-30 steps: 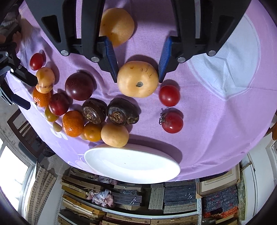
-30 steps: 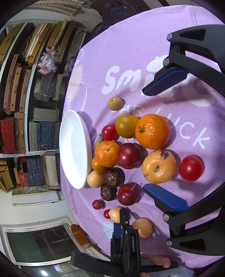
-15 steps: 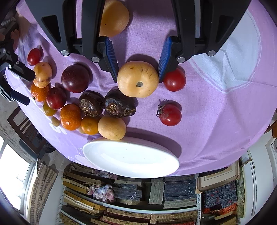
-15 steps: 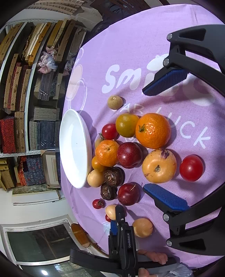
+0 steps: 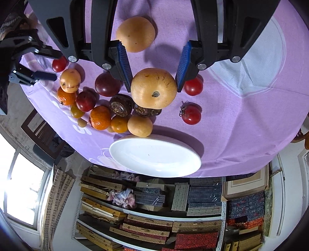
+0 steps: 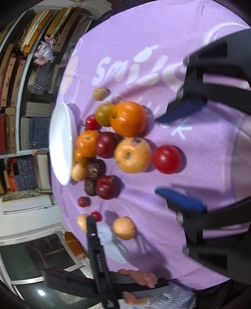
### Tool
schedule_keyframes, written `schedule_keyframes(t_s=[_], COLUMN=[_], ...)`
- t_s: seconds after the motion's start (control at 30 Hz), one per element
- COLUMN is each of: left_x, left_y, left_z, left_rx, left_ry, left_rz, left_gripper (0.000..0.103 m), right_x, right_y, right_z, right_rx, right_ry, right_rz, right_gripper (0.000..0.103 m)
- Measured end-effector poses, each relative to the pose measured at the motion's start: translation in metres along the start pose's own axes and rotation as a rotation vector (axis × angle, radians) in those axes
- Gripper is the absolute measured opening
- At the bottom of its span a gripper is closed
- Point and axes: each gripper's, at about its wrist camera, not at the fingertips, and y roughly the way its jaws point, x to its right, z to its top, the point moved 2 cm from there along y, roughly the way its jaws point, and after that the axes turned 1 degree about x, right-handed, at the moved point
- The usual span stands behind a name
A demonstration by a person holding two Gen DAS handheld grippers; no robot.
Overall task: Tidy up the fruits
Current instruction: 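Carry both fruits over the white plate and open both tools to release them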
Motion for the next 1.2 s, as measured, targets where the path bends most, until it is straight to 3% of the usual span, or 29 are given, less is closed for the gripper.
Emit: schedule_keyframes(t_s=[0.1, 0.13, 0.17, 0.3, 0.37, 0.57, 0.63, 0.8, 1.03, 1.1, 1.13, 1.2], left_x=[-0.001, -0.002, -0.002, -0.002, -0.002, 0.007, 0.008, 0.0, -0.018, -0.021, -0.022, -0.025], left_y=[0.001, 0.0, 0.0, 0.0, 0.001, 0.013, 0.03, 0.094, 0.139, 0.139, 0.137, 0.128], left_z=[-0.001, -0.001, -0.001, 0.0, 0.009, 0.076, 0.096, 0.125, 0.132, 0.134, 0.135, 0.138], left_rx=[-0.004, -0.003, -0.003, -0.011, -0.027, -0.003, -0.01, -0.106, -0.199, -0.189, -0.181, -0.16], left_ry=[-0.004, -0.008, -0.01, -0.015, -0.009, 0.051, 0.05, 0.024, -0.019, -0.031, -0.034, -0.045], left_rz=[-0.01, -0.013, -0.015, -0.022, -0.037, -0.016, -0.006, 0.037, 0.046, 0.04, 0.039, 0.046], left_gripper=[0.045, 0.045, 0.045, 0.045, 0.045, 0.045, 0.045, 0.045, 0.046, 0.05, 0.057, 0.063], right_x=[-0.003, -0.004, -0.005, -0.01, -0.009, 0.006, 0.014, 0.033, 0.06, 0.065, 0.068, 0.072], right_y=[0.005, 0.005, 0.007, 0.007, -0.001, -0.035, -0.023, 0.058, 0.127, 0.128, 0.125, 0.116], right_z=[-0.004, -0.004, -0.005, -0.006, 0.001, 0.085, 0.12, 0.178, 0.204, 0.207, 0.208, 0.208], right_rx=[-0.018, -0.017, -0.026, -0.029, -0.027, 0.118, 0.146, 0.052, -0.058, -0.049, -0.037, -0.008], right_ry=[-0.011, -0.018, -0.024, -0.05, -0.046, -0.043, -0.034, -0.035, -0.005, 0.012, 0.017, 0.026], right_rz=[-0.009, -0.014, -0.017, -0.039, -0.006, -0.015, -0.054, -0.121, -0.125, -0.12, -0.116, -0.121], right_gripper=[0.043, 0.034, 0.032, 0.031, 0.031, 0.031, 0.031, 0.031, 0.032, 0.039, 0.045, 0.048])
